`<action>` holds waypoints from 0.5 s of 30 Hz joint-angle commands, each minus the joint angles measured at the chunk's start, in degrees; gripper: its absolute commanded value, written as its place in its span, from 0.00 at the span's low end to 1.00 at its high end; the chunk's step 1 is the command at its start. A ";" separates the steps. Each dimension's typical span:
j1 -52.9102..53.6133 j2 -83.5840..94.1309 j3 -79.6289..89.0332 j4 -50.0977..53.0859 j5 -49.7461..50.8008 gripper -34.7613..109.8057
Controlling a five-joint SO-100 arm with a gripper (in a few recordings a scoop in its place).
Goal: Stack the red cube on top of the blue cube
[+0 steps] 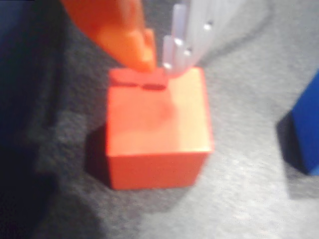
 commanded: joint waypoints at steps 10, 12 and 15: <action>-3.78 0.53 -3.60 2.46 3.08 0.36; -4.39 0.09 -3.60 2.02 3.69 0.39; -4.66 -0.62 -3.60 1.05 3.87 0.40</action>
